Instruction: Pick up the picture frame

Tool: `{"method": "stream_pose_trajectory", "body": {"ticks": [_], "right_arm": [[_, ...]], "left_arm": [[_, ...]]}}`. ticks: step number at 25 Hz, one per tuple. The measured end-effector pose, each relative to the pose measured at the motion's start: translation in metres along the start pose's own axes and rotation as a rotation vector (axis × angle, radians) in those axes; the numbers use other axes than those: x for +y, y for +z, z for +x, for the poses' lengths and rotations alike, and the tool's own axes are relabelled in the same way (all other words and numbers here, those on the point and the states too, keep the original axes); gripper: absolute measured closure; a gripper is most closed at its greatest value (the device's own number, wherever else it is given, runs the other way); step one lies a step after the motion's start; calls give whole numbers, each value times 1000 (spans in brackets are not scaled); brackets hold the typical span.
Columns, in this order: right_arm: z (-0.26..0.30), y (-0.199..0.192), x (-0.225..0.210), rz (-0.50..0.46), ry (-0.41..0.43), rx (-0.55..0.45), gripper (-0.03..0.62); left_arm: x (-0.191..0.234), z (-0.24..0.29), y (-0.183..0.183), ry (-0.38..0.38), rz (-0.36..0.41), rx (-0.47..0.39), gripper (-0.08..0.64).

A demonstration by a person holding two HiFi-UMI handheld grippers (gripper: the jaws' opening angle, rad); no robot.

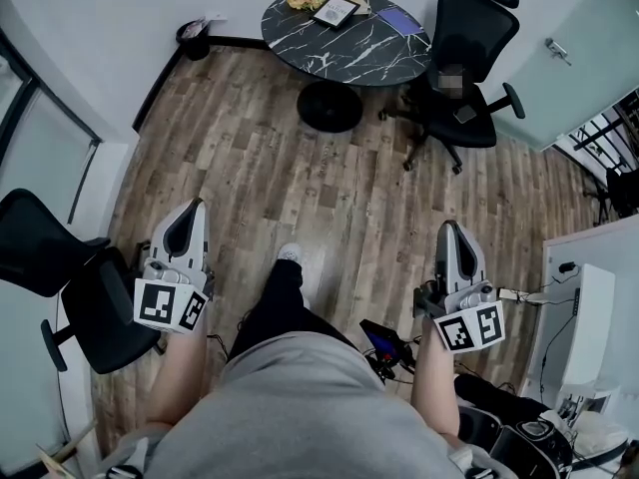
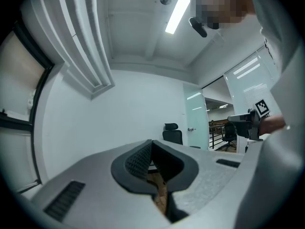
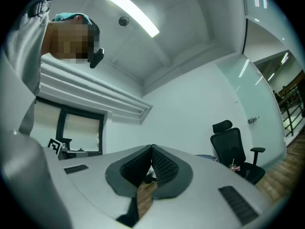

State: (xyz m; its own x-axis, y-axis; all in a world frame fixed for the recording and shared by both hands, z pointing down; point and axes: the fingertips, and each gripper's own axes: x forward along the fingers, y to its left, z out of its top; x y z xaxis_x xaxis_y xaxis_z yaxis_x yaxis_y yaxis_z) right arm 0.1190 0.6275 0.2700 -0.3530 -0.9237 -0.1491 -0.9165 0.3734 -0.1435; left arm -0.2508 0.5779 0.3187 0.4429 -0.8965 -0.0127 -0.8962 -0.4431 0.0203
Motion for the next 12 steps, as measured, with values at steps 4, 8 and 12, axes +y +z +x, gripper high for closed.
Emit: {"method": "stream_pose_trajectory", "body": {"ticks": [4, 8, 12], "right_arm": [[6, -3, -7, 7, 4, 0, 568], [16, -4, -9, 11, 17, 3, 568], [26, -7, -18, 5, 15, 11, 568]], "left_arm": [[-2, 9, 0, 0, 2, -1, 554], [-2, 17, 1, -7, -6, 1, 554], [0, 36, -4, -11, -15, 2, 554]]}}
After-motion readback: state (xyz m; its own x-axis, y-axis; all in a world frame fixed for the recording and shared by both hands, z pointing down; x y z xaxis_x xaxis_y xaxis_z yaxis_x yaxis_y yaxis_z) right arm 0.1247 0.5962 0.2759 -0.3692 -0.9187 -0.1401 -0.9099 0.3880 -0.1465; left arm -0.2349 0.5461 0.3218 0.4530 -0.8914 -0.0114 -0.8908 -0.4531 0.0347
